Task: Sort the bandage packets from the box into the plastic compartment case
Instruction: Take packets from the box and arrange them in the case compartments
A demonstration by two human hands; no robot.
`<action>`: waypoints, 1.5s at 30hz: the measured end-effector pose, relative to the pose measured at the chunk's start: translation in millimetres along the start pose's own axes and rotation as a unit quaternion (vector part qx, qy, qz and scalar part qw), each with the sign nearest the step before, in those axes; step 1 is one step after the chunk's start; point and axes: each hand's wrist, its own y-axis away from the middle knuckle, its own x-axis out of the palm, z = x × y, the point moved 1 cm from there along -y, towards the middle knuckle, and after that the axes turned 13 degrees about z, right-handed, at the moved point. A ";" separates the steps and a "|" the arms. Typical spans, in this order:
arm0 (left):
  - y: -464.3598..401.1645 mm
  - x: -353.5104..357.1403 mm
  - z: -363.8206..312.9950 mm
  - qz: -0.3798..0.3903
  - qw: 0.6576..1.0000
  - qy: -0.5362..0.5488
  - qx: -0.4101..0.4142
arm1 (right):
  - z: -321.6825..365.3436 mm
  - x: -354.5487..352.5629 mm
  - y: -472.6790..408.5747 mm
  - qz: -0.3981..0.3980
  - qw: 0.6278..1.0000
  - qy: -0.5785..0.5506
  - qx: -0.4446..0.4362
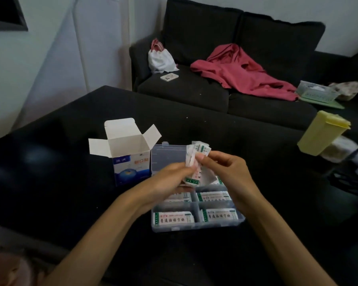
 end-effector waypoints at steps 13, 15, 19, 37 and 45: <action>-10.6 8.2 12.2 -0.130 0.984 -0.114 0.042 | -26.8 -2.5 -4.9 -0.048 0.998 -0.033 0.031; -13.3 8.3 12.0 -0.132 0.981 -0.134 0.039 | -31.3 -5.3 -6.5 -0.047 0.997 -0.038 0.042; -12.1 8.1 12.4 -0.125 0.988 -0.093 0.008 | -34.3 -8.4 -8.9 -0.008 0.998 -0.027 0.061; 6.9 -23.5 16.5 -0.199 0.979 0.037 0.030 | -40.5 -70.4 -11.9 0.086 0.944 0.318 0.009; 8.6 -32.0 19.0 -0.205 0.978 0.028 0.040 | -52.5 -62.7 -45.8 0.088 0.927 0.365 0.022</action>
